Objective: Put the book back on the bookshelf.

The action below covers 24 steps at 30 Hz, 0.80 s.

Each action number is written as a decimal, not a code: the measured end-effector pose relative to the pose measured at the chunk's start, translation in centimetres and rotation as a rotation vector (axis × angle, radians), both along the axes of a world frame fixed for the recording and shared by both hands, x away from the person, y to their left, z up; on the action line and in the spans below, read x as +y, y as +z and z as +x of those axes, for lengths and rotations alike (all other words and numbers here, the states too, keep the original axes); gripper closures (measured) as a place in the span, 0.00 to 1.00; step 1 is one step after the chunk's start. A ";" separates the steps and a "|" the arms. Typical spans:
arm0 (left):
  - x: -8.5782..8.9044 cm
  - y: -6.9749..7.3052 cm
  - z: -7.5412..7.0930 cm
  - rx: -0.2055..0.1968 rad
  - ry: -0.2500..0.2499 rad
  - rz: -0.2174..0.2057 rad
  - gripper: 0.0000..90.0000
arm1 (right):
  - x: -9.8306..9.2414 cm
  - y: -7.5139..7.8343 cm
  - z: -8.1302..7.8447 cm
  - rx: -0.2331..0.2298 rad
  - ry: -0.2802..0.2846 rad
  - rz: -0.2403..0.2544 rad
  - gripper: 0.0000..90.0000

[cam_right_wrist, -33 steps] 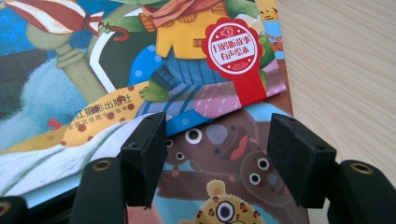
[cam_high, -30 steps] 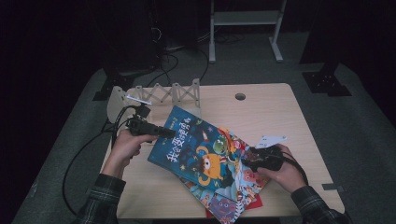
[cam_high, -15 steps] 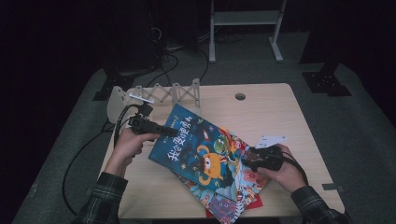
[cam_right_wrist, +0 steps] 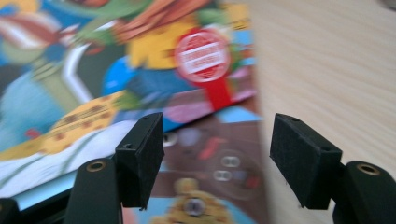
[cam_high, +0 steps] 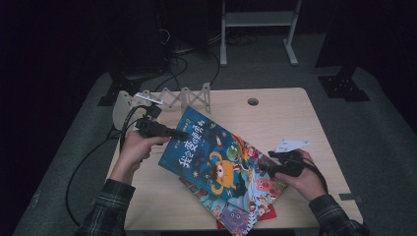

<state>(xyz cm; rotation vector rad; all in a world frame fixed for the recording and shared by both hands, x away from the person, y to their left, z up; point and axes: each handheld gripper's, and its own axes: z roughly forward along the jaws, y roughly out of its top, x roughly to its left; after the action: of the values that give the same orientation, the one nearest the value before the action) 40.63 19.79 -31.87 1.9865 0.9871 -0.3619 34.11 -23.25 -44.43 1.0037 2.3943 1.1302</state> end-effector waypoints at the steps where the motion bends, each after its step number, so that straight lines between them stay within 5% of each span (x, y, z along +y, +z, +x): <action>1: 0.0 0.0 0.0 0.001 0.000 -0.002 0.73 | -0.6 0.1 0.3 -0.004 -0.023 0.012 0.36; 6: -0.1 0.2 0.0 0.005 0.000 -0.004 0.74 | -3.8 -0.3 2.3 0.003 -0.204 0.038 0.34; 10: -0.2 0.4 0.1 0.008 -0.006 -0.021 0.75 | -5.9 -1.8 3.9 0.051 -0.297 0.002 0.34; 15: -0.4 1.1 0.3 0.002 -0.010 -0.008 0.76 | -6.7 -3.0 4.8 0.081 -0.333 -0.038 0.35; 24: -0.8 3.0 0.5 -0.032 -0.010 0.033 0.77 | -6.9 -3.6 5.4 0.062 -0.365 -0.041 0.34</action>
<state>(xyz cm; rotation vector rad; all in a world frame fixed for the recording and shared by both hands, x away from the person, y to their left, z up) 41.17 19.01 -28.82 2.0215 0.9693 -0.3207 39.53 -30.16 -48.03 1.4079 2.1474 0.9252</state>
